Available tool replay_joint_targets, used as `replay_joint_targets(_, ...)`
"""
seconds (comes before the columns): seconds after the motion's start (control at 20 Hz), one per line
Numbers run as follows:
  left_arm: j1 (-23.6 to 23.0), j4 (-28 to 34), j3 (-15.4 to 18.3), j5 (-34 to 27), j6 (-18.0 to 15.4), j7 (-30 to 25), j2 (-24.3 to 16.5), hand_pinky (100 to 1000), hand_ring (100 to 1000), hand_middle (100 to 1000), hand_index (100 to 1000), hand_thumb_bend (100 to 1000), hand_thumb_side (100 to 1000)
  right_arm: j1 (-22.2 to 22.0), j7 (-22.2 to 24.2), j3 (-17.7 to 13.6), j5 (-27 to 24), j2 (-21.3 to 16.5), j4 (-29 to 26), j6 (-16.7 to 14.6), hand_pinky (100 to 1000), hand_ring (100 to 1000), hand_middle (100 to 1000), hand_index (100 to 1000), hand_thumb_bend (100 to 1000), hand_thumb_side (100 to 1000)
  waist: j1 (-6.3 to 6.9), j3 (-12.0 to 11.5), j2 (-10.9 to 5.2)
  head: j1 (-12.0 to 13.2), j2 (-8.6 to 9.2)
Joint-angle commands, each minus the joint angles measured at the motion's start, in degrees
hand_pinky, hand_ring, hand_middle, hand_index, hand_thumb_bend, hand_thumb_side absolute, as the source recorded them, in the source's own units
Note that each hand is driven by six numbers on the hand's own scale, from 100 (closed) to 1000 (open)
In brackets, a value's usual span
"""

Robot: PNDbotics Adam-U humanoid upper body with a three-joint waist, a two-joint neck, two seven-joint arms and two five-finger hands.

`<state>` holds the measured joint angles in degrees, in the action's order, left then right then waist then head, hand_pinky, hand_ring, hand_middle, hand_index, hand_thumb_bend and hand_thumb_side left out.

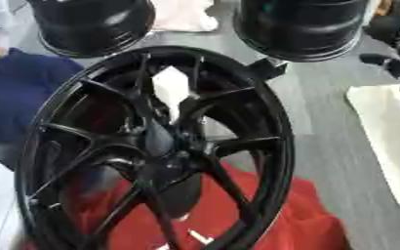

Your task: Pull the pin out of the wheel hub.

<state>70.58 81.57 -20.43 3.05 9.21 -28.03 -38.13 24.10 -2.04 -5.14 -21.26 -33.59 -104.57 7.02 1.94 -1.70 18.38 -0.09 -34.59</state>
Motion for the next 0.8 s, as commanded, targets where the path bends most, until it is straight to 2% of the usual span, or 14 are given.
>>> replay_joint_targets(0.05,0.77,0.67,1.10,-0.30,-0.11,0.18,-1.82,789,767,697,745,221,351,0.46,0.07,-0.29,-0.20,-1.86,-0.84,-0.19,803,958,756,739,100,700,-0.05,-0.02,-1.99,0.21,0.57)
replay_joint_targets(0.5,0.68,0.51,0.81,-0.37,-0.31,-0.42,-1.72,793,771,701,751,224,359,0.47,-0.03,-0.32,-0.25,-1.93,-1.12,-0.10,803,958,756,738,100,700,0.18,0.12,-1.68,0.50,0.19)
replay_joint_targets(0.8,2.58,1.11,-1.73,0.50,-3.60,-5.64,-0.77,825,816,764,803,254,347,0.41,0.03,-0.22,-0.12,-2.29,-1.08,0.03,802,957,756,738,100,702,0.71,0.13,-1.39,0.95,-0.01)
